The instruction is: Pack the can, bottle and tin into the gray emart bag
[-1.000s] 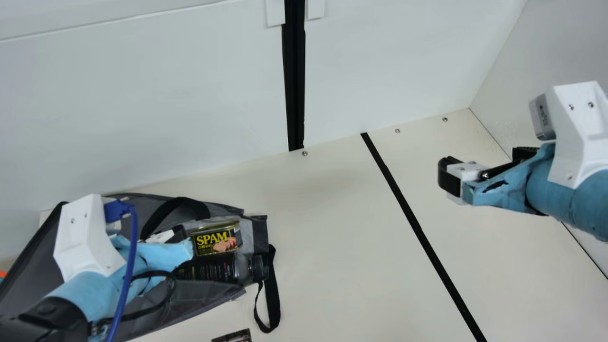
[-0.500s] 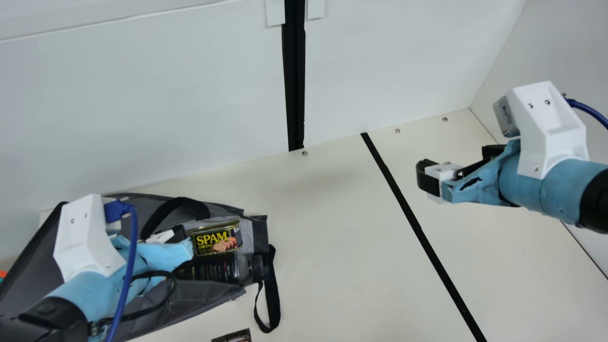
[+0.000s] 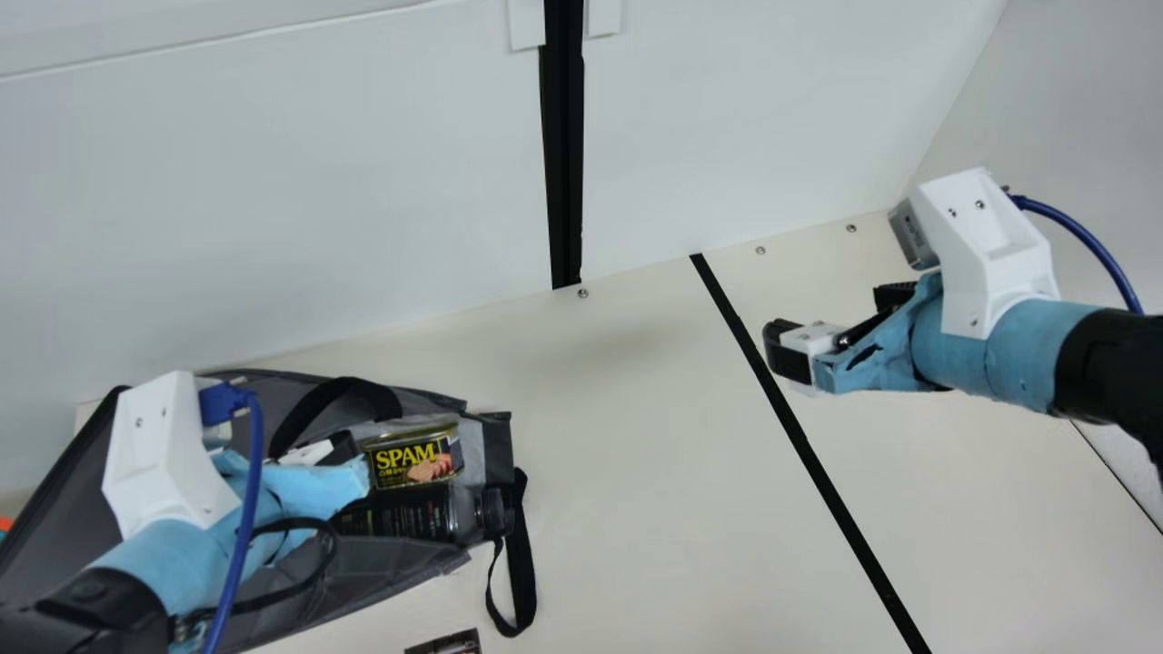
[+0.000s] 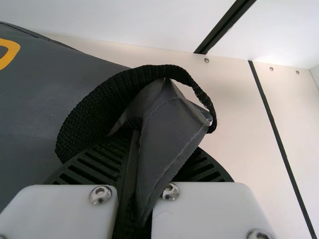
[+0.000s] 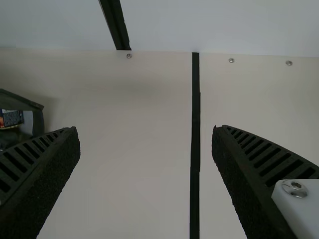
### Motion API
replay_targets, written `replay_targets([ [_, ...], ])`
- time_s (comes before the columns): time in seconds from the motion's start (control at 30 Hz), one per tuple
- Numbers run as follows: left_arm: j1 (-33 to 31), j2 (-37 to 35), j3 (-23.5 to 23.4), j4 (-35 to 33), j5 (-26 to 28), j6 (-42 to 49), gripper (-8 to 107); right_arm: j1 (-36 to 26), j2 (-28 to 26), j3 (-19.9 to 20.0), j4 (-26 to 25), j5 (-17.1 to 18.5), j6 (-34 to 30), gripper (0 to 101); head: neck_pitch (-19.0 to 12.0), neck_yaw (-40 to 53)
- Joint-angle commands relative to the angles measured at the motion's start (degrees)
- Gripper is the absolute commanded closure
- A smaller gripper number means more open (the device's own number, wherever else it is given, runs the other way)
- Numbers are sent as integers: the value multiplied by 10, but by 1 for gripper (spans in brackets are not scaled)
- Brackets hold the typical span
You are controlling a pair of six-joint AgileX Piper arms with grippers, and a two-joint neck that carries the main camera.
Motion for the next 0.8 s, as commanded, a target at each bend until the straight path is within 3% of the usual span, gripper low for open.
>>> replay_targets([
  [0.0,0,0,0,0,0,0,89,2,4,5,7,-2,-12,10,-13,-1],
  [0.77,0,0,0,0,0,0,89,20,74,53,58,-46,-113,10,-13,-1],
])
